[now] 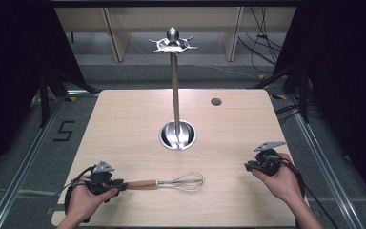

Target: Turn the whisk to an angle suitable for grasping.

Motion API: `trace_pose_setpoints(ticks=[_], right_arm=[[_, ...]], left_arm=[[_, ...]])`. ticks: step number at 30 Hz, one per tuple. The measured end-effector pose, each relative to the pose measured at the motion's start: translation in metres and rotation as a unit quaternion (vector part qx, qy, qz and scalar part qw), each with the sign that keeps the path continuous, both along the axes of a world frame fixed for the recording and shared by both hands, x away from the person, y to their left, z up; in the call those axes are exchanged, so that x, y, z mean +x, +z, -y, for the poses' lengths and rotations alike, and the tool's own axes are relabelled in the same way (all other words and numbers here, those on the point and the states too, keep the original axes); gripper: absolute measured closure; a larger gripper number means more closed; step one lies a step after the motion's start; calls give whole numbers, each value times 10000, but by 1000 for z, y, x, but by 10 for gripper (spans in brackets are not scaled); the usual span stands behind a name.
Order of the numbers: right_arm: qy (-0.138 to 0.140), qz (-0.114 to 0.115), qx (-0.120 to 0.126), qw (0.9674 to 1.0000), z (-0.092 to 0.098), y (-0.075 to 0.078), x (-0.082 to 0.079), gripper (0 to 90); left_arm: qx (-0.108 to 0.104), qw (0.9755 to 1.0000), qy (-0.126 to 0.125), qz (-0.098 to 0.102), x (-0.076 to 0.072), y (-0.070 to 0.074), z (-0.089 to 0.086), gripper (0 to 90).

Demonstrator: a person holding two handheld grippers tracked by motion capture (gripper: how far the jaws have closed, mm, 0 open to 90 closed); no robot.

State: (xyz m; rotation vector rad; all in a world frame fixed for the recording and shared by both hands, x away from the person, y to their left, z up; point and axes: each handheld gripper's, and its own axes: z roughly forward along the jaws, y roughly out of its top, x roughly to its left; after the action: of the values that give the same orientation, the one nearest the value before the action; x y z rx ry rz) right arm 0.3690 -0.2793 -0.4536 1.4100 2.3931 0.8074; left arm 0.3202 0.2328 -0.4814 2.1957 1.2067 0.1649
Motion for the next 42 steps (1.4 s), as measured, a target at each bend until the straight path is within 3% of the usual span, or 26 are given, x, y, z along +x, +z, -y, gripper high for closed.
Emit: trace_pose_setpoints(ticks=[1, 3, 4, 6, 10, 11, 12, 13, 15, 16, 17, 18, 19, 20, 21, 23, 27, 28, 29, 30, 31, 36, 37, 38, 41, 42], right_arm=[[-19, -138, -49, 9999, 2, 2, 0, 820], [-98, -145, -48, 9998, 4, 2, 1, 828], [-65, -113, -73, 9999, 6, 2, 2, 828], [-76, -134, -31, 9999, 7, 1, 3, 825], [-48, -210, 12, 9998, 7, -2, 3, 806], [-70, -145, 82, 9998, 7, -4, 3, 799], [-23, -247, 1, 9997, 7, -3, 3, 792], [50, -144, -44, 9999, 8, -6, 4, 789], [-107, -282, 31, 9995, 7, -4, 3, 784], [16, -222, -26, 9997, 9, -4, 4, 781], [-84, -208, 83, 9997, 9, -5, 3, 778], [-64, -250, 33, 9997, 10, -4, 4, 775], [114, -112, -66, 9999, 14, -6, 6, 774], [3, -186, 19, 9998, 12, -5, 5, 773], [22, -254, -56, 9997, 13, -4, 5, 771], [20, -205, 2, 9998, 13, -5, 6, 768], [54, -199, 0, 9998, 12, -5, 6, 758], [116, -181, -68, 9997, 13, -6, 7, 756], [100, -183, -65, 9998, 13, -6, 7, 755], [103, -192, -54, 9997, 13, -6, 7, 754], [111, -198, -54, 9997, 13, -6, 8, 753], [116, -153, -85, 9998, 19, -9, 8, 743], [20, -152, 28, 9999, 19, -10, 8, 742], [0, -354, 2, 9994, 20, -7, 8, 741], [-26, -171, 76, 9998, 21, -10, 10, 737], [78, -204, -18, 9998, 23, -9, 11, 735]], left_arm=[[-64, 9999, -38, -83, -1, -1, 2, 807], [153, 9992, -196, -303, -2, -1, 6, 882], [190, 9991, -129, -353, -2, -3, 9, 890], [313, 9977, -247, -552, -1, -5, 14, 892], [469, 9957, -246, -759, 2, -8, 20, 893], [552, 9946, -280, -835, 3, -10, 22, 893], [501, 9947, -250, -859, 4, -10, 23, 893], [526, 9940, -269, -917, 7, -10, 23, 894], [517, 9937, -207, -977, 12, -9, 24, 894], [537, 9940, -162, -938, 14, -9, 25, 894], [498, 9935, -175, -1011, 19, -9, 26, 894], [525, 9929, -160, -1051, 24, -9, 28, 894], [549, 9925, -158, -1078, 28, -9, 29, 894], [530, 9931, -109, -1036, 33, -9, 30, 894], [609, 9920, -92, -1099, 38, -8, 31, 894], [619, 9923, -5, -1070, 49, -8, 32, 894], [736, 9900, 134, -1197, 76, -6, 32, 893], [621, 9903, 214, -1226, 81, -7, 33, 893], [622, 9884, 475, -1304, 87, -6, 36, 893], [682, 9884, 450, -1282, 94, -5, 35, 893], [587, 9879, 523, -1335, 100, -6, 37, 893], [509, 9869, 659, -1381, 131, -5, 46, 892], [505, 9861, 697, -1421, 135, -5, 50, 891], [512, 9863, 709, -1402, 139, -5, 53, 891], [565, 9883, 642, -1261, 151, -5, 62, 871], [606, 9889, 622, -1204, 154, -4, 65, 852]])
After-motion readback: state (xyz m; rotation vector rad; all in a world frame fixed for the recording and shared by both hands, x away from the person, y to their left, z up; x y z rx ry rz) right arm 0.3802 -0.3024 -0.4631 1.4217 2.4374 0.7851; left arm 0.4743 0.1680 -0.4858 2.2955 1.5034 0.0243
